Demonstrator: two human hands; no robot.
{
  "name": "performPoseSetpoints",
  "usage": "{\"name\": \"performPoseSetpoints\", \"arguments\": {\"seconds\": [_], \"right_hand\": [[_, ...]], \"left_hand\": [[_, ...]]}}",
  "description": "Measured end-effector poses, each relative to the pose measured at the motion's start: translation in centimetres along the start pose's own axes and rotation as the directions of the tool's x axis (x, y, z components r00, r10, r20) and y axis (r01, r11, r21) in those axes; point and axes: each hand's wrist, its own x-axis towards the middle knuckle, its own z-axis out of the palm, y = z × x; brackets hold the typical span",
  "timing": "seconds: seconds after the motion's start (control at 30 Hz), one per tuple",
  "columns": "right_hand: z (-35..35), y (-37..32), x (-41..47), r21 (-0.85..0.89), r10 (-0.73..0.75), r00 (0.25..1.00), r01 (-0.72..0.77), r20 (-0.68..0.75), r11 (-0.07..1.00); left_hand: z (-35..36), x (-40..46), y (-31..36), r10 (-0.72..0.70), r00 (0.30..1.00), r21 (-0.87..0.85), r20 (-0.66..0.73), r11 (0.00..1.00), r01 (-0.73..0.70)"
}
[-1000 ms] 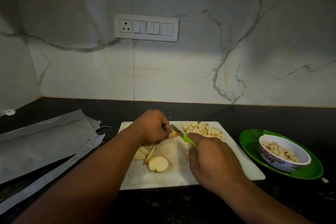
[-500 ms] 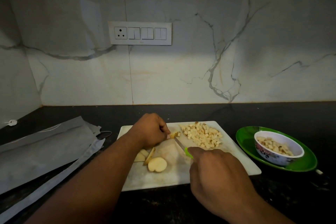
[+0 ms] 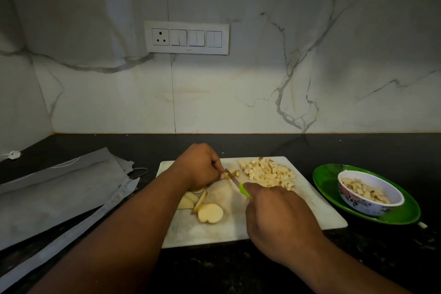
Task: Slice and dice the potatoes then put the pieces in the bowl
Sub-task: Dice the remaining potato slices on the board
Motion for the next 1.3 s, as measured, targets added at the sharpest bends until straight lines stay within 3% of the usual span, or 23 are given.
{"name": "performPoseSetpoints", "arguments": {"seconds": [0.17,0.37,0.8,1.03,1.3], "right_hand": [[-1.8,-0.4,-2.6,-0.034,-0.039,0.998,0.04,0.048,0.999],[-1.0,-1.0,0.5,0.011,0.006,0.997,-0.005,-0.071,1.0],[-1.2,-1.2,-2.8,-0.057,0.021,0.997,-0.017,0.071,0.998],[-0.5,-1.6,0.4,-0.056,0.029,0.999,-0.031,-0.036,0.998],[0.3,-0.9,-0.6,0.007,0.029,1.0,-0.029,0.01,1.0]], "left_hand": [[-0.2,-0.1,-0.2,0.003,1.0,-0.005,0.006,1.0,-0.003],[-0.5,-0.4,-0.4,-0.014,1.0,0.015,0.017,1.0,0.014],[-0.4,0.2,-0.4,-0.043,0.999,-0.007,0.022,0.999,0.043],[-0.5,-0.3,-0.6,-0.048,0.999,-0.017,0.015,0.999,0.048],[-0.6,0.1,-0.7,-0.062,0.998,-0.047,0.017,0.997,0.063]]}}
